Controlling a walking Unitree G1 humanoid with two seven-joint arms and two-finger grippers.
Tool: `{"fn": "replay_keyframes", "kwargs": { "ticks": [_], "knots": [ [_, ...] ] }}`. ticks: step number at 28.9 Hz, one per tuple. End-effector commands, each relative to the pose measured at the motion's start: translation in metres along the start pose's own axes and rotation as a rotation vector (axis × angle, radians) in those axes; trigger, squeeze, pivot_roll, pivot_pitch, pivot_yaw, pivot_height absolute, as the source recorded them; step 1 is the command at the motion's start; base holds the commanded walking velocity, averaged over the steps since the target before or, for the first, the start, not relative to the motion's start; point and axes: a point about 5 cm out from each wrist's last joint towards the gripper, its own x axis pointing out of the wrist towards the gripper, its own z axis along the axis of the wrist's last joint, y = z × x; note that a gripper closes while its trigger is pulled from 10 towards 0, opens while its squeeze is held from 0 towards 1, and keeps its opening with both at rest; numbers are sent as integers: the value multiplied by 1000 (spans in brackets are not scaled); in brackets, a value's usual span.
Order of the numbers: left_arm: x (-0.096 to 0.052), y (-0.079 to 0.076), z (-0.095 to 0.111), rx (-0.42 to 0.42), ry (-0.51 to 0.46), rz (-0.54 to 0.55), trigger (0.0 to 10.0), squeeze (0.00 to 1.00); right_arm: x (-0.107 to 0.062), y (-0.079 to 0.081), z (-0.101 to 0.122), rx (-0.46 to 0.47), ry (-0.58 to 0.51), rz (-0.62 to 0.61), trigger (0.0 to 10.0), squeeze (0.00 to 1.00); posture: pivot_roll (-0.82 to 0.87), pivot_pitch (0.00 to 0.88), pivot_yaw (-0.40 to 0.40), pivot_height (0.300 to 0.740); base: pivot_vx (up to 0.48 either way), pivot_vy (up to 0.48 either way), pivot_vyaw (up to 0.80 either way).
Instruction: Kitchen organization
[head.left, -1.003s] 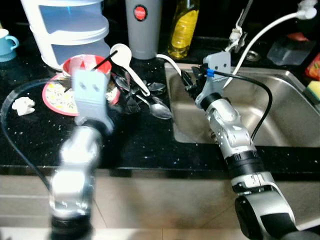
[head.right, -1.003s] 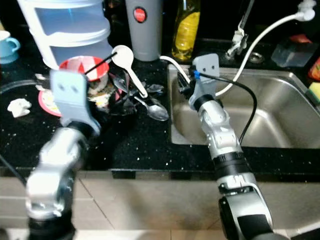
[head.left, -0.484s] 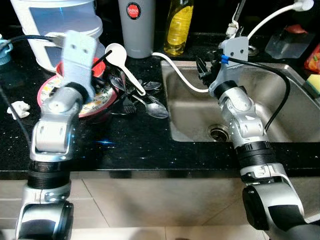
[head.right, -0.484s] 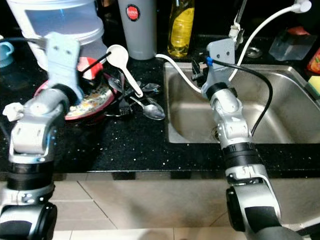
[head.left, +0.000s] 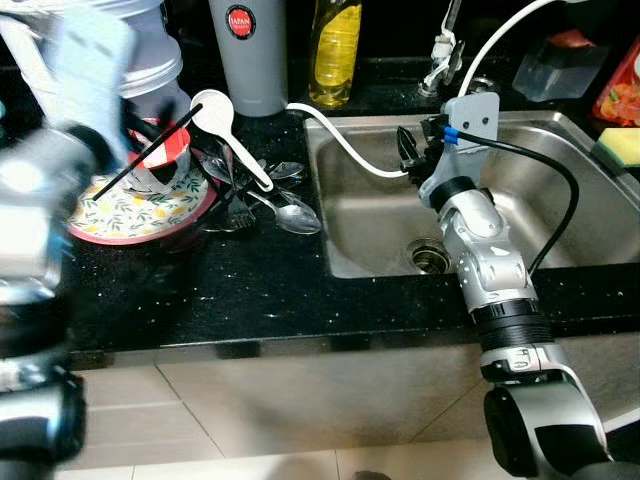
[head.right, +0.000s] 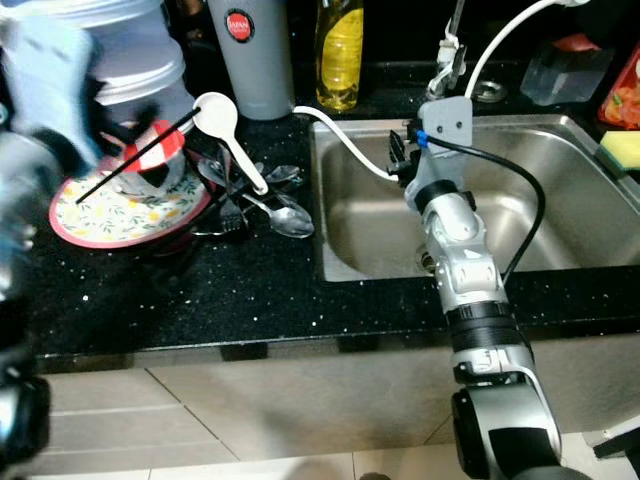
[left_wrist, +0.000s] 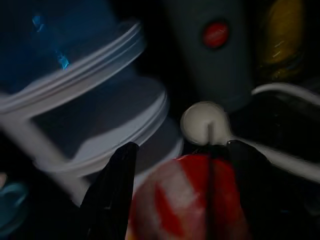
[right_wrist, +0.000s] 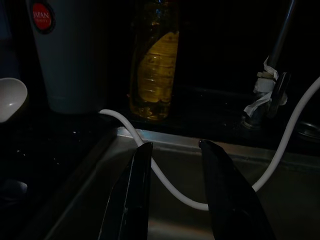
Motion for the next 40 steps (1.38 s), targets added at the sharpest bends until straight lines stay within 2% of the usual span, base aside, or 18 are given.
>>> {"fn": "replay_keyframes", "kwargs": {
  "ticks": [1, 2, 3, 4, 9, 10, 14, 15, 16, 17, 18, 19, 24, 26, 29, 30, 34, 40],
  "knots": [
    [1, 14, -7, -61, 80, -20, 10000, 0, 2, 3, 1, 8, -7, 5, 10000, 0, 119, 0, 33, 740, 0, 0, 0],
    [3, 24, -9, -93, 115, -17, 10000, 0, 2, 4, 1, 10, -6, 8, 10000, 0, 121, 0, 30, 740, 0, 0, 0],
    [3, 24, -9, -93, 115, -17, 10000, 0, 2, 4, 1, 10, -6, 8, 10000, 0, 121, 0, 30, 740, 0, 0, 0],
    [11, 33, -14, -137, 154, -51, 10000, 0, 3, 6, 1, 13, -3, 13, 10000, 0, 125, 0, 22, 740, 0, 0, 0],
    [20, 35, -20, -135, 181, -67, 10000, 0, 4, 7, 2, 12, -2, 19, 10000, 0, 118, 3, 19, 740, 0, 0, 0],
    [24, 36, -19, -137, 185, -63, 10000, 1000, 4, 7, 2, 10, -2, 20, 10000, 0, 114, 2, 17, 740, 0, 0, 0],
    [30, 38, -13, -163, 187, -82, 10000, 1000, 4, 5, 2, 6, -1, 20, 10000, 0, 106, 0, 17, 740, 0, 0, 0],
    [31, 37, -10, -175, 183, -106, 10000, 608, 4, 5, 2, 5, -1, 18, 10000, 0, 104, 0, 19, 740, 0, 0, 0],
    [32, 36, -8, -185, 183, -127, 10000, 608, 4, 5, 2, 4, -1, 17, 10000, 0, 104, 0, 19, 740, 0, 0, 0],
    [33, 35, -4, -209, 174, -158, 10000, 506, 4, 4, 2, 3, -2, 16, 10000, 0, 104, 0, 19, 740, 0, 0, 0],
    [33, 35, -4, -209, 174, -158, 10000, 506, 4, 4, 2, 3, -2, 16, 10000, 0, 104, 0, 19, 740, 0, 0, 0],
    [35, 34, 0, -248, 165, -191, 10000, 0, 4, 4, 2, 3, -3, 15, 10000, 0, 98, 0, 24, 740, 0, 0, 0],
    [39, 27, 3, -297, 179, -270, 10000, 0, 4, 4, 2, 3, -4, 12, 10000, 0, 95, 0, 29, 740, 0, 0, 0],
    [43, 18, -5, -340, 222, -326, 10000, 0, 3, 4, 1, 3, -3, 9, 10000, 0, 91, 0, 32, 740, 0, 0, 0],
    [47, 15, -14, -337, 273, -328, 9725, 0, 1, 3, 0, 2, -2, 7, 10000, 0, 82, 0, 43, 740, 0, 0, 0],
    [48, 16, -17, -321, 290, -313, 9373, 0, 0, 3, 0, 1, -1, 4, 10000, 0, 80, 0, 45, 740, 0, 0, 0],
    [50, 22, -22, -303, 318, -285, 10000, 0, -2, 0, -2, -1, 2, -6, 10000, 0, 76, 0, 52, 740, 0, 0, 0],
    [51, 26, -32, -305, 356, -282, 10000, 0, -3, -1, -2, -2, 3, -11, 10000, 0, 73, 0, 56, 740, 0, 0, 0]
  ]
}}
